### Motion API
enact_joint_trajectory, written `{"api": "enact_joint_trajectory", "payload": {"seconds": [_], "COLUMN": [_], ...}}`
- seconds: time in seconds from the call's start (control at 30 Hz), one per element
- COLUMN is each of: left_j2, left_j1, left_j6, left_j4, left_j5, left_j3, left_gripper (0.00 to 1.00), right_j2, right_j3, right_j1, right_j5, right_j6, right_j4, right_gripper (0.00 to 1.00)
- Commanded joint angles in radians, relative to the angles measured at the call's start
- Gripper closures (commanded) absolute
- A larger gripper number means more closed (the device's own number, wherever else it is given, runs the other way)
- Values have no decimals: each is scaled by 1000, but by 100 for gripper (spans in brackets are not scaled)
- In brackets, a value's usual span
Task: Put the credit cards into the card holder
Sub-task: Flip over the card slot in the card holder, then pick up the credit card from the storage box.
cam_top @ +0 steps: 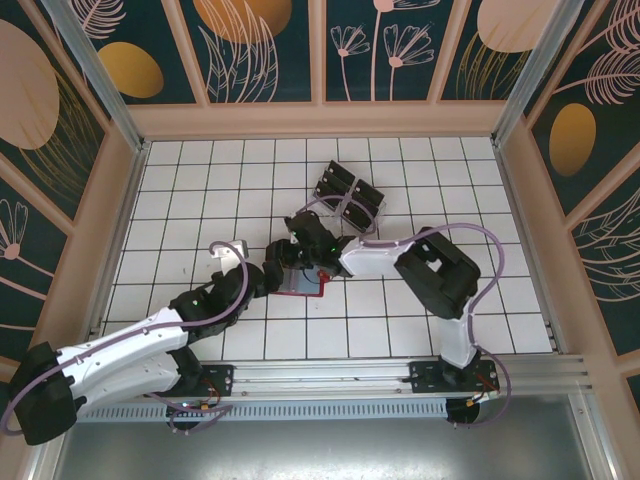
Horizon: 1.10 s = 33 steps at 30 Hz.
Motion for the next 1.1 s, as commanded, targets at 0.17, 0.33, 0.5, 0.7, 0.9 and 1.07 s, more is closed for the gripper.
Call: {"api": "enact_joint_trajectory", "payload": {"seconds": [0.17,0.33,0.5,0.7,0.9,1.07], "left_j2": [-8,6,60,178,295,358], "left_j1": [3,3,3,3,40,160], "left_j6": [-30,-23,-7,56,130,201], "left_j4": [17,30,48,43,15,32], "left_j5": [-18,-9,8,3,-11,79], "left_j3": [-32,-35,-15,65,157,190], "left_gripper": [2,1,2,1,1,1], "right_j2": [59,-15,-149,-252,-268,-221], "right_j3": [68,70,70,90,144,211], "right_j1": [8,-9,-82,-223,-343,-374], "right_j5": [-31,-31,9,102,229,311], "right_j6": [-25,-58,-141,-316,-517,-638], "right_j4": [-39,-68,-157,-374,-567,-668], "right_gripper": [59,59,58,58,58,59]}}
